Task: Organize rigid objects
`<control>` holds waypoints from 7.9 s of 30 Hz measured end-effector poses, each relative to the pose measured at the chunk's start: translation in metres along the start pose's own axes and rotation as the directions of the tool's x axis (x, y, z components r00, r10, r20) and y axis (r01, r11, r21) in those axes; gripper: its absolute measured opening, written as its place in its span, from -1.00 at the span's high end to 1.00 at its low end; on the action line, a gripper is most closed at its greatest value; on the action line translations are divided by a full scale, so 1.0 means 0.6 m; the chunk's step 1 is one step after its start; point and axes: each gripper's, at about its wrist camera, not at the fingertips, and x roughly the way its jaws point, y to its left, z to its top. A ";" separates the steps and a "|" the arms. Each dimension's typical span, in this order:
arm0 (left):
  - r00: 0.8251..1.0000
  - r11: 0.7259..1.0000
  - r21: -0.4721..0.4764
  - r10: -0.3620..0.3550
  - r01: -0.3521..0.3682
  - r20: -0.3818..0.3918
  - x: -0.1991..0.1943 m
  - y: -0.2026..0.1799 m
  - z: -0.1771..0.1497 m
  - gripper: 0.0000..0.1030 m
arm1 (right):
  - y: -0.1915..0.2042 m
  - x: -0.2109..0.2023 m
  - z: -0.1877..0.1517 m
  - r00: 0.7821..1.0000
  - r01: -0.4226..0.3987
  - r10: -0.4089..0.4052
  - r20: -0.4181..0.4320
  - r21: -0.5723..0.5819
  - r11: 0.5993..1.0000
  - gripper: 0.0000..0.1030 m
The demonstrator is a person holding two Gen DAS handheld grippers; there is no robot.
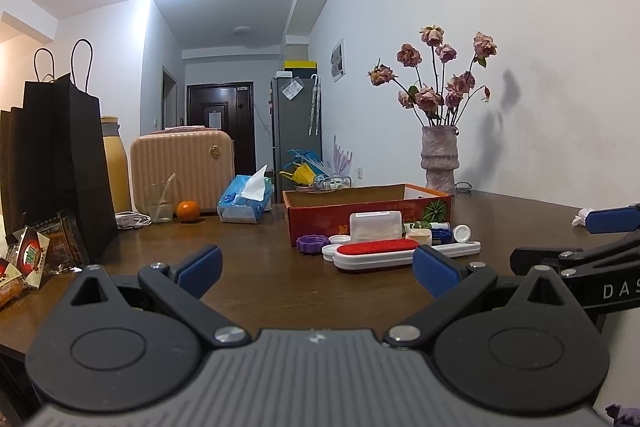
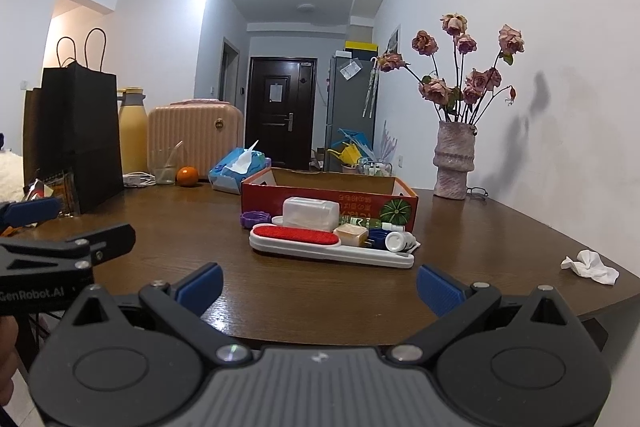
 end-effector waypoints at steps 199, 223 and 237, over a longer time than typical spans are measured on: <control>0.987 0.999 0.004 0.048 -0.048 -0.150 0.544 0.044 0.215 -1.00 | -0.194 0.511 0.263 0.996 -0.019 0.025 0.088 -0.066 0.998 -1.00; 0.989 0.998 -0.047 0.025 -0.032 -0.145 0.274 0.047 0.096 -1.00 | -0.172 0.282 0.095 0.998 -0.063 0.065 -0.013 0.101 0.993 -1.00; 0.999 0.998 0.057 0.042 -0.041 -0.017 0.063 0.006 0.023 -1.00 | -0.087 0.075 -0.003 0.999 -0.026 0.025 -0.020 -0.057 0.998 -1.00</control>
